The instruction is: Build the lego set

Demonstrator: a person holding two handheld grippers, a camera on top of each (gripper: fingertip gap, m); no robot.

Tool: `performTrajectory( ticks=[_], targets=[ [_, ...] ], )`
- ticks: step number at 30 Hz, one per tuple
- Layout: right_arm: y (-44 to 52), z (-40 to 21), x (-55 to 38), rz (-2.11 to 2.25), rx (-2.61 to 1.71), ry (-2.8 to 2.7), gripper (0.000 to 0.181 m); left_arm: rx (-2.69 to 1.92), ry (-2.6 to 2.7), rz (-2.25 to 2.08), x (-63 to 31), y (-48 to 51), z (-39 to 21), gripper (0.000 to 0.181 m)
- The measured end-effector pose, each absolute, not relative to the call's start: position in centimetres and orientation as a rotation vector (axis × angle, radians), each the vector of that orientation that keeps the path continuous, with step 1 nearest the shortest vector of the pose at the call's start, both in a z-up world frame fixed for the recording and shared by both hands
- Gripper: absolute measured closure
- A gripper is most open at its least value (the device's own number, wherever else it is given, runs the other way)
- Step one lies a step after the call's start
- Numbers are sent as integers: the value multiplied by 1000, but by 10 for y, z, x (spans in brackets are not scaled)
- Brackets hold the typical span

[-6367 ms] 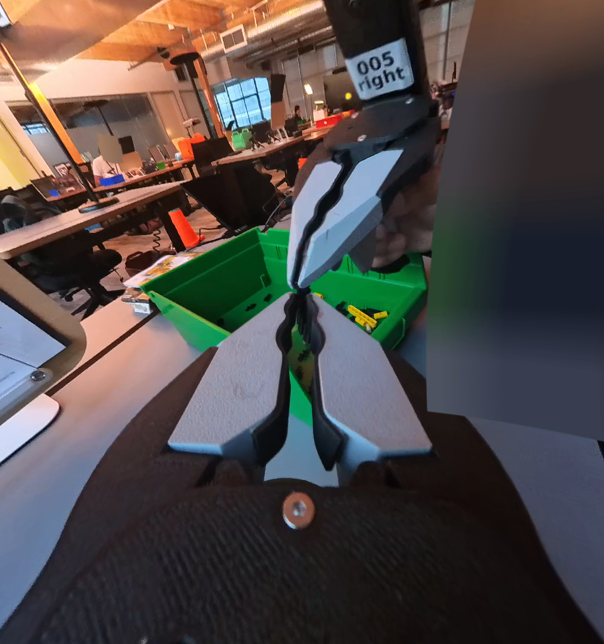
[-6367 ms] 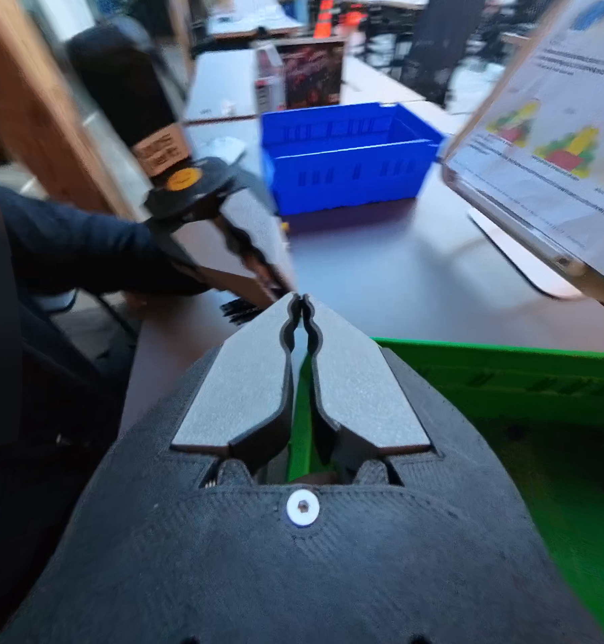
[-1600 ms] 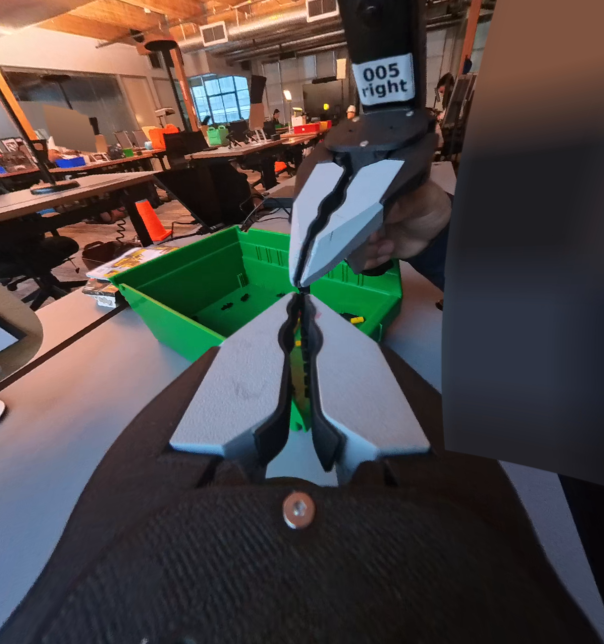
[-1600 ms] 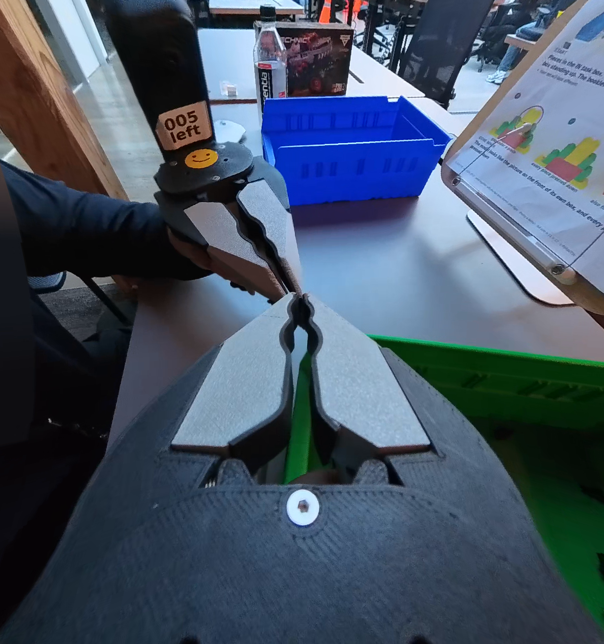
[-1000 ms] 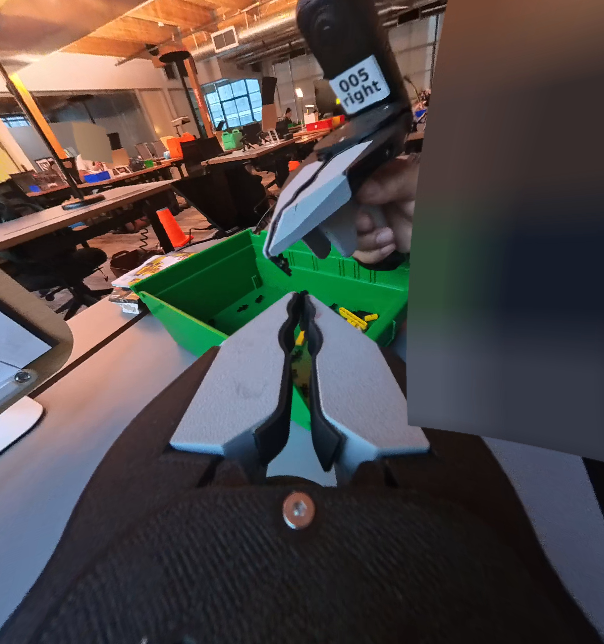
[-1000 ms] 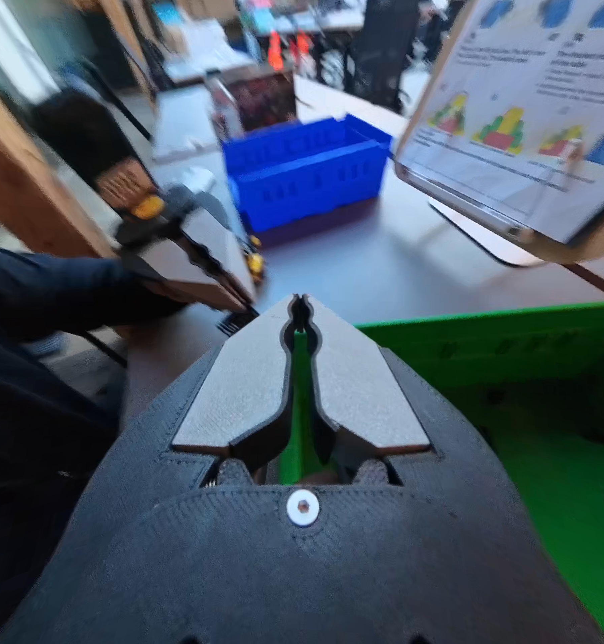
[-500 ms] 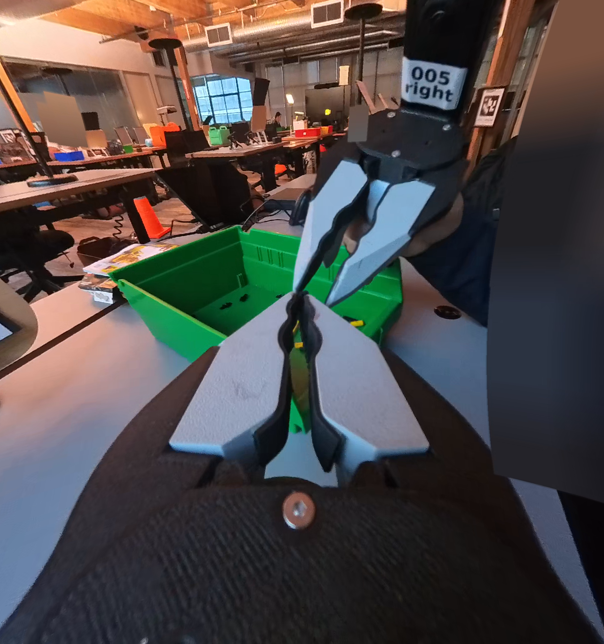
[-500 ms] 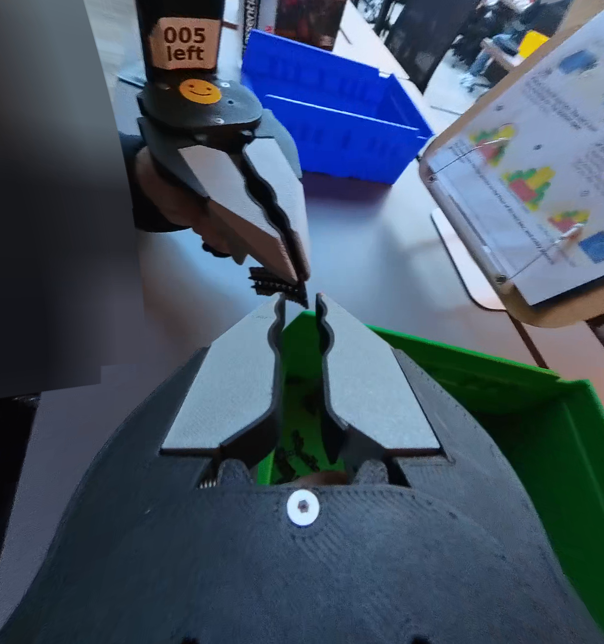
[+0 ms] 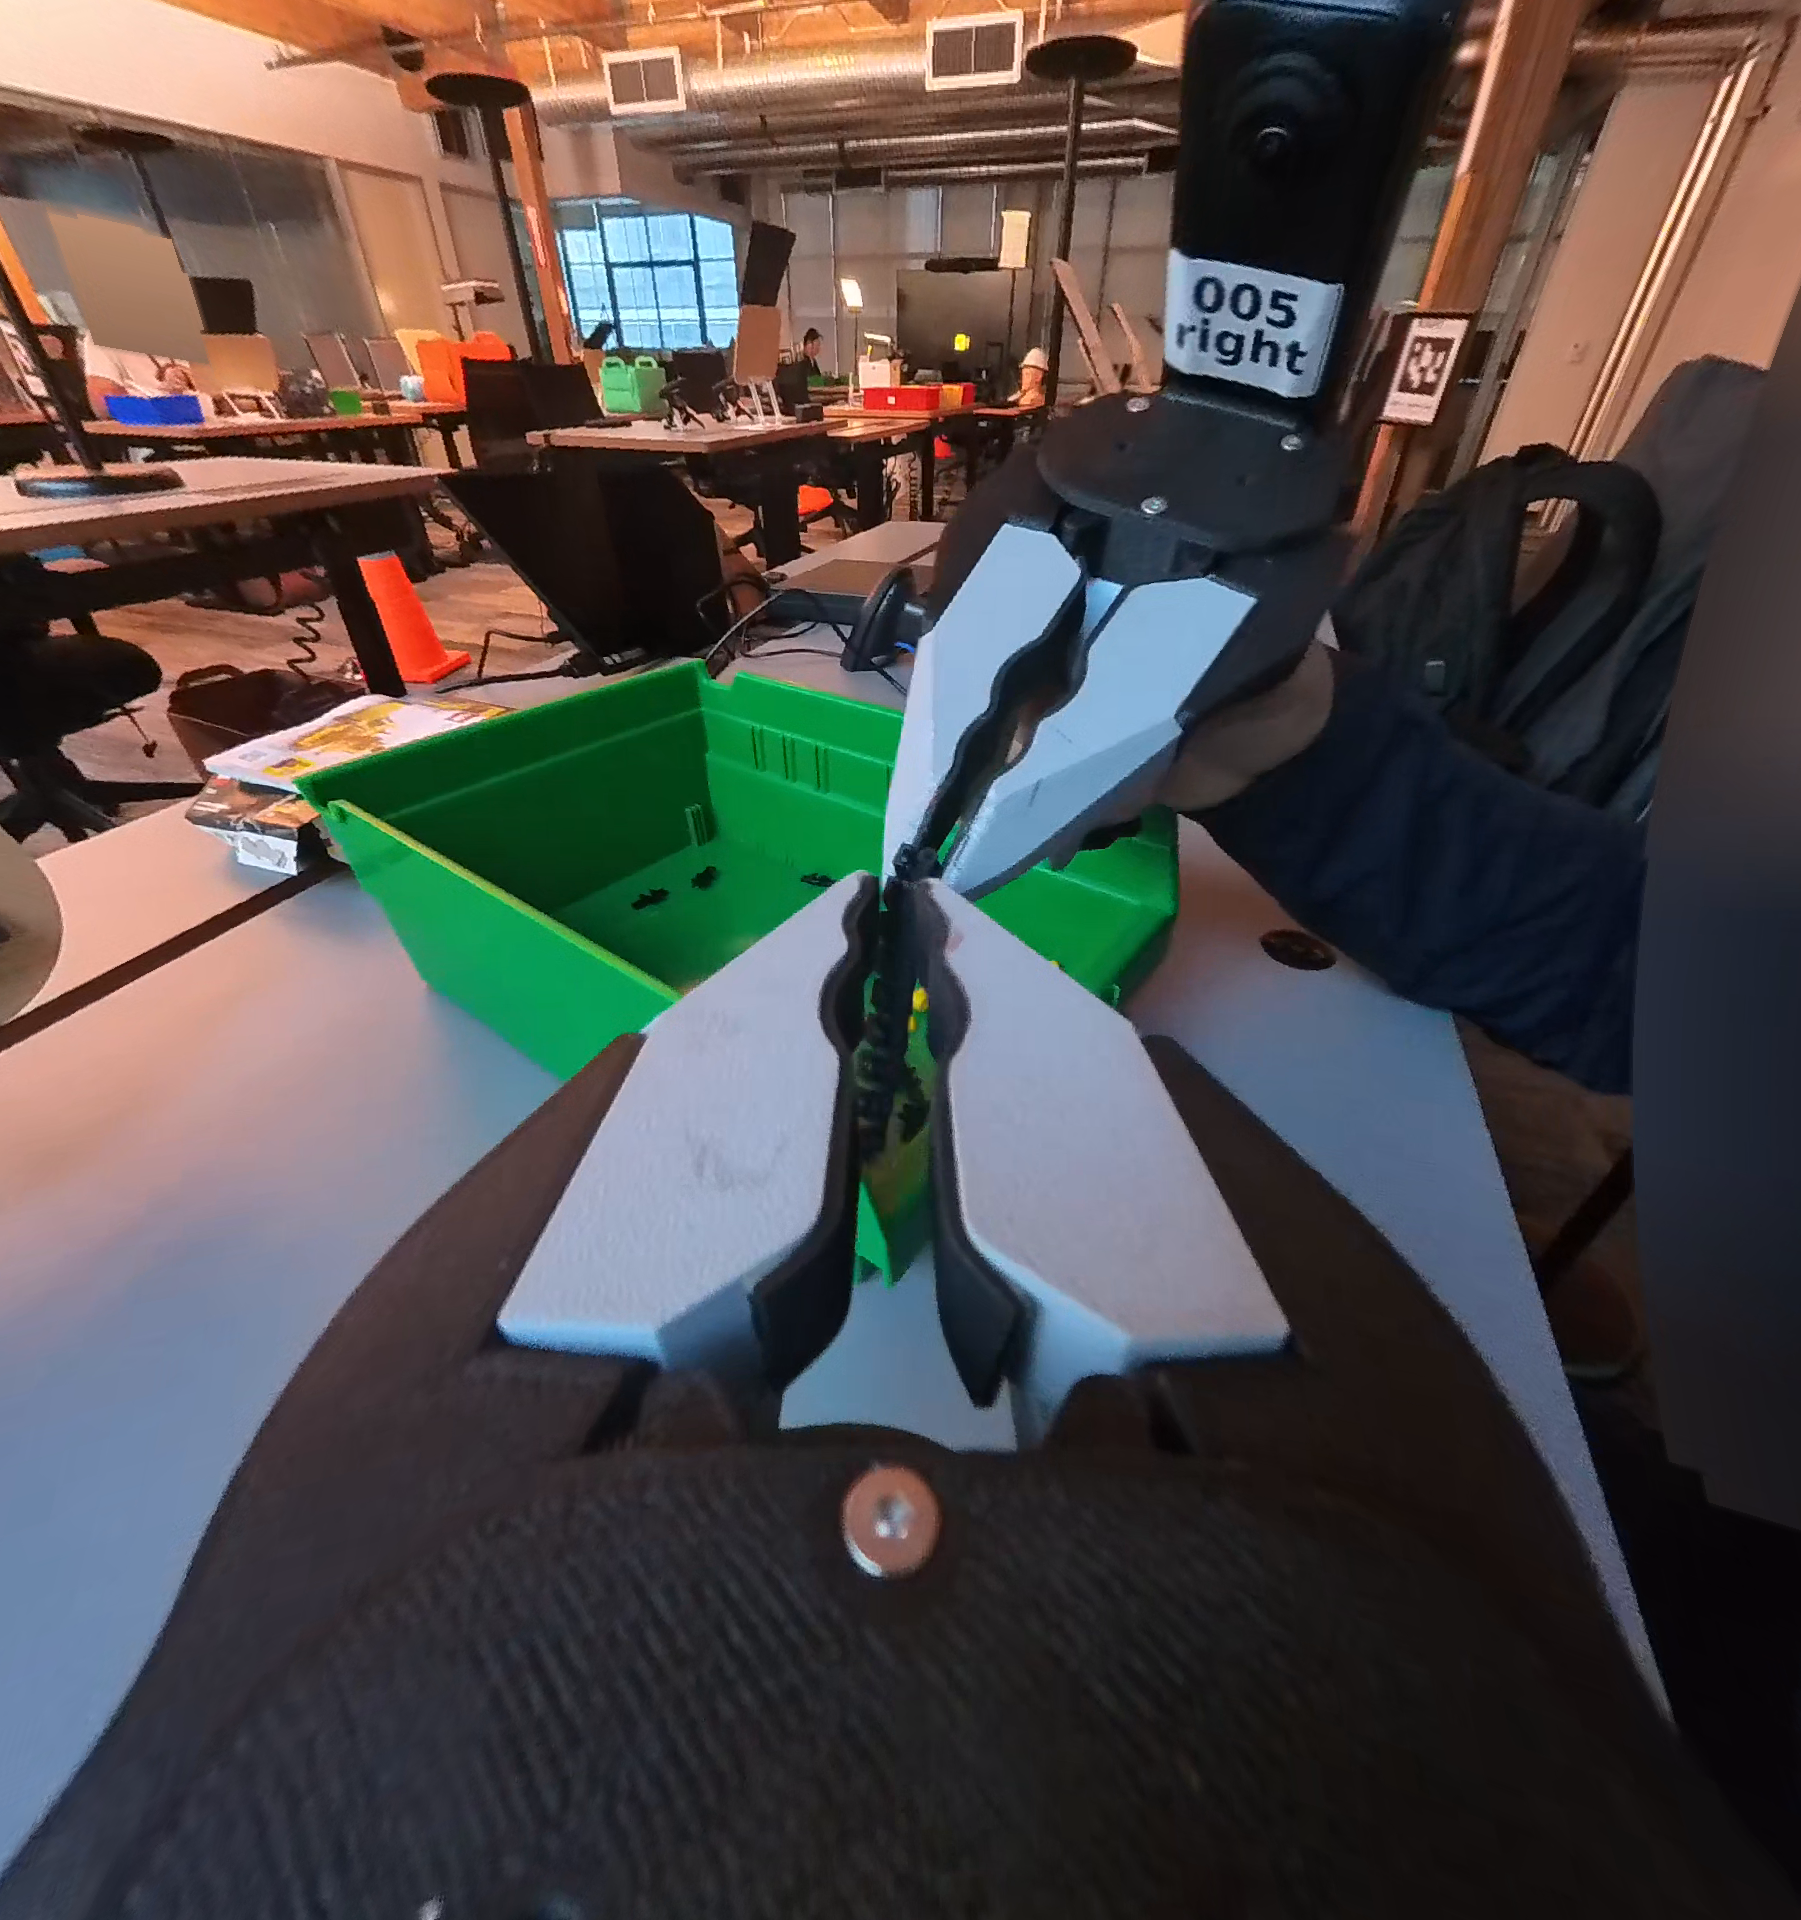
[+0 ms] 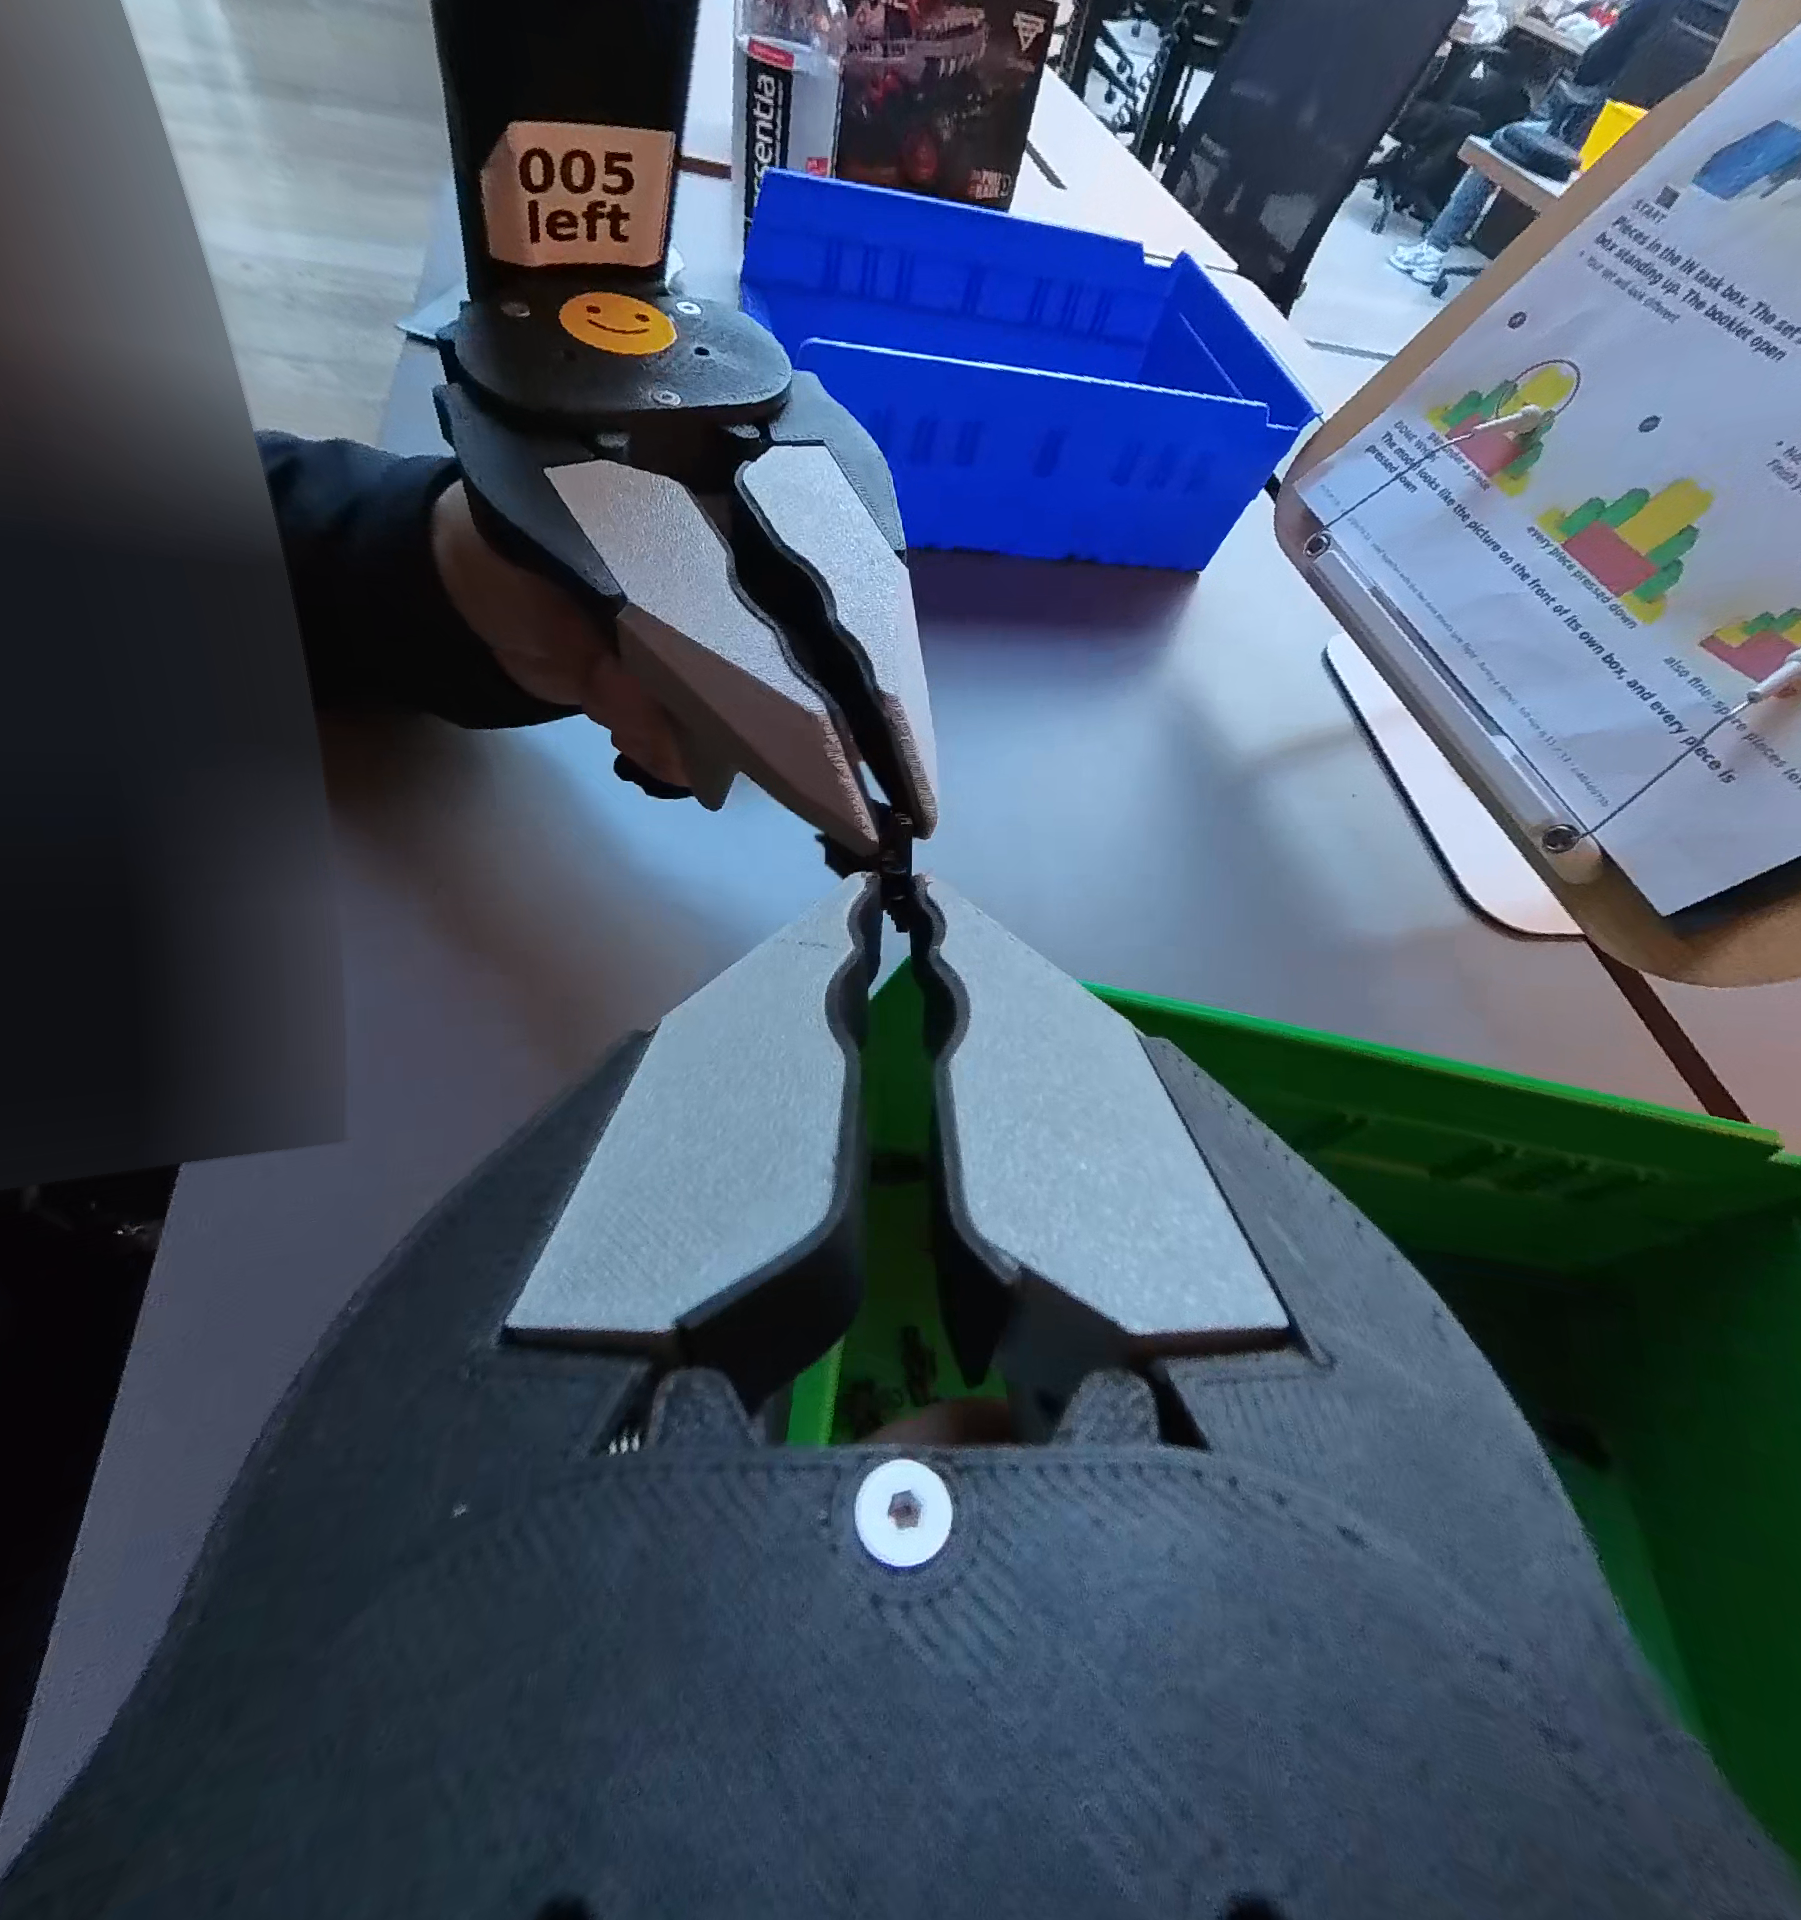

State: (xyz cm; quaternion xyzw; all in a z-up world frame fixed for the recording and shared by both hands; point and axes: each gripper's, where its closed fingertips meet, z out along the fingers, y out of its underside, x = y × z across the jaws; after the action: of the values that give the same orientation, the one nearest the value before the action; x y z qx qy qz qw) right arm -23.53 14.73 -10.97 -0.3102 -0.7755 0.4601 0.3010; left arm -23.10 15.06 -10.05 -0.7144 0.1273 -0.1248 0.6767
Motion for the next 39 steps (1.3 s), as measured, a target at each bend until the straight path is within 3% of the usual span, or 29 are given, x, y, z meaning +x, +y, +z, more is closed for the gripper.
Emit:
performTrajectory(
  ticks=[19, 31, 33, 35, 39],
  targets=[
    [143, -107, -233, 1277, -817, -2061, 180, -1659, 356, -196, -227, 153, -109, 181],
    [183, -69, -238, 1572, -1069, -1776, 181, -1635, 347, -130, -233, 152, -105, 181],
    [190, -81, -237, 1459, -1094, -1840, 181, -1637, 345, -132, -232, 153, -106, 181],
    [204, -106, -242, 1199, -1135, -1913, 160, -1645, 344, -136, -231, 154, -109, 181],
    [187, -120, -240, 1109, -1033, -2025, 159, -1633, 321, -140, -234, 155, -106, 181]
  ],
)
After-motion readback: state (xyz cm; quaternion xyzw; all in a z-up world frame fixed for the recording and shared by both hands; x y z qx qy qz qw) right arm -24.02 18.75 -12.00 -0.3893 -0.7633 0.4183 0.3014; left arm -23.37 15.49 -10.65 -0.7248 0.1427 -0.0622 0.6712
